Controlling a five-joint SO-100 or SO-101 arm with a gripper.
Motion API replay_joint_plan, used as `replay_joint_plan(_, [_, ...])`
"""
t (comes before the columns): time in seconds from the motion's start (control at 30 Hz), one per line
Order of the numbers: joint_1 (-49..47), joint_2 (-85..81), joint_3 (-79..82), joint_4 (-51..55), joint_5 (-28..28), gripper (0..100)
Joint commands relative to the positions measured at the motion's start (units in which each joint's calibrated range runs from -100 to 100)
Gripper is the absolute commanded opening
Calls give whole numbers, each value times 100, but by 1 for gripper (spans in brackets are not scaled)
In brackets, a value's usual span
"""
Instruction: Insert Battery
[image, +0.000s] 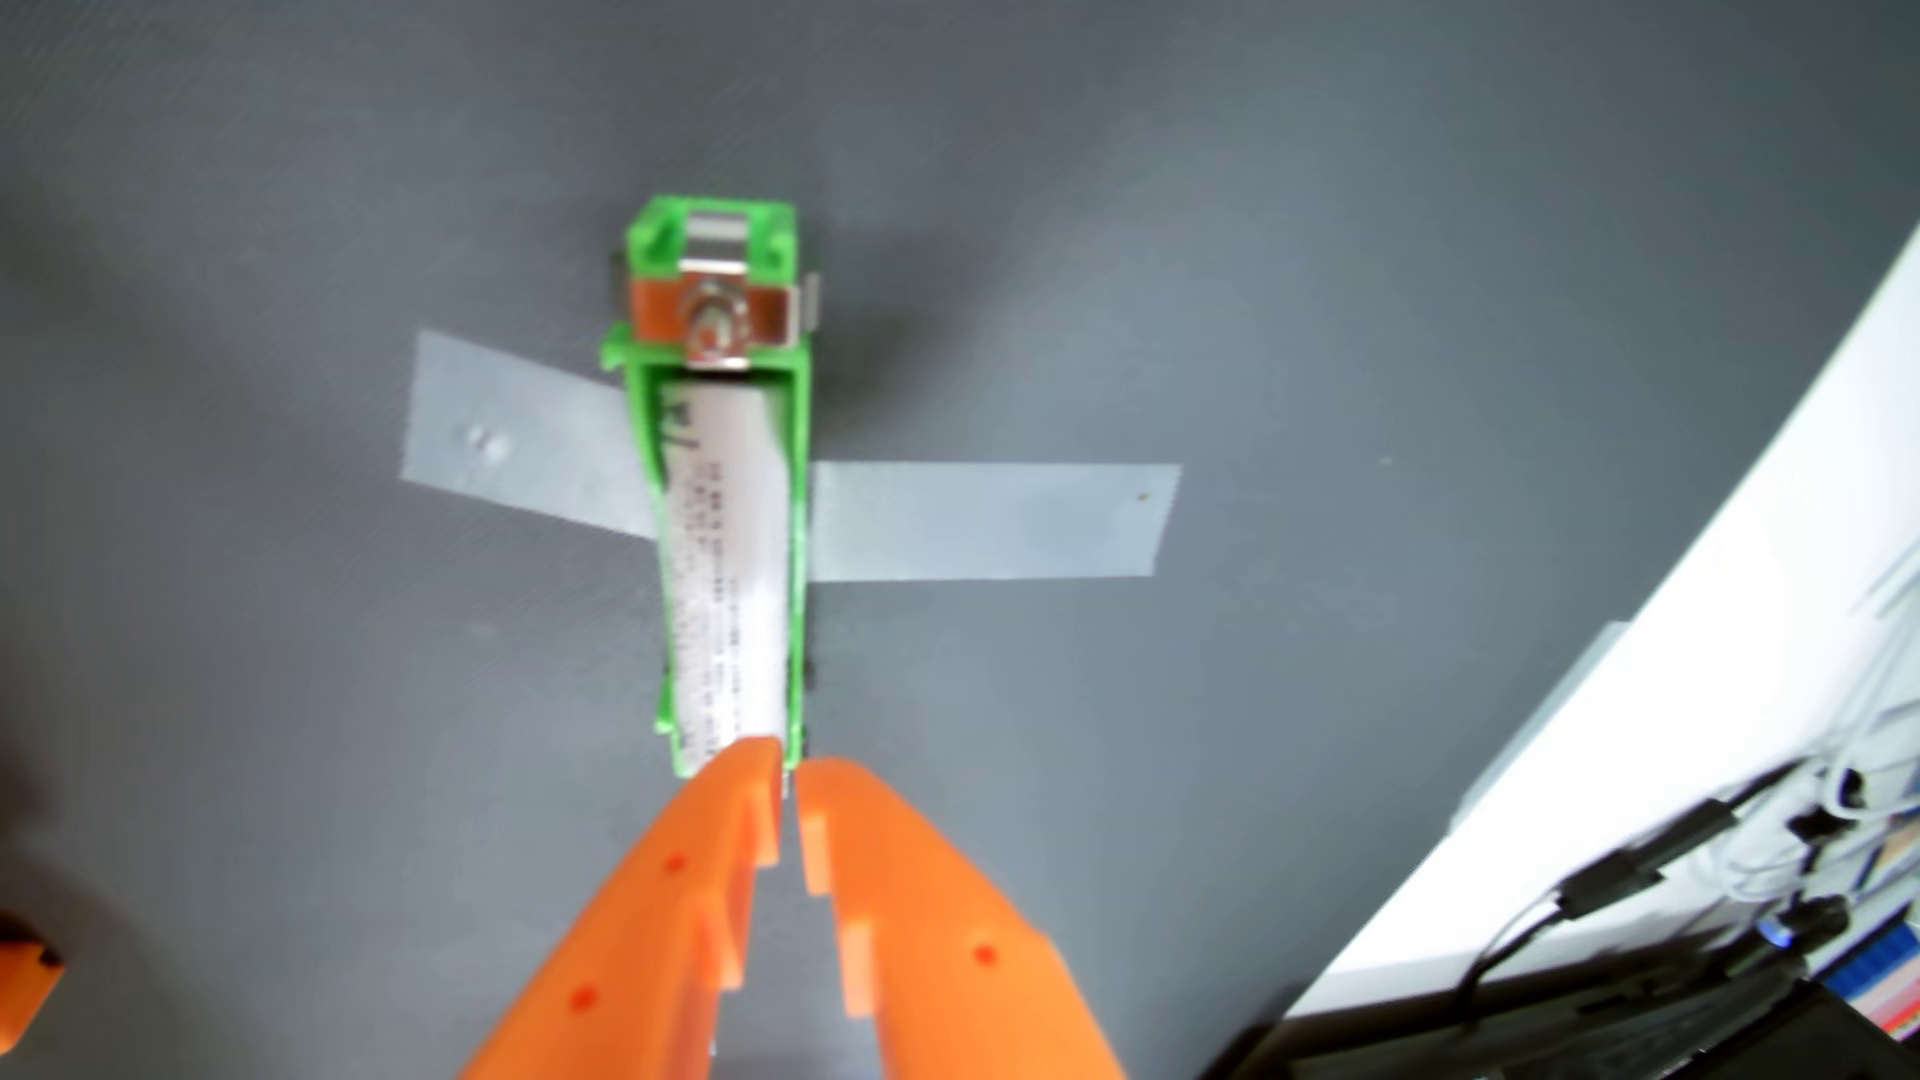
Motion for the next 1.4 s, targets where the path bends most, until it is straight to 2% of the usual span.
replay_joint_plan(0.0, [24, -98, 53, -263, 5, 2])
replay_joint_plan(0.87, [260, -98, 602, -339, 5, 2])
replay_joint_plan(1.1, [272, -98, 864, -847, 5, 2])
replay_joint_plan(1.37, [272, -114, 810, -864, 5, 2])
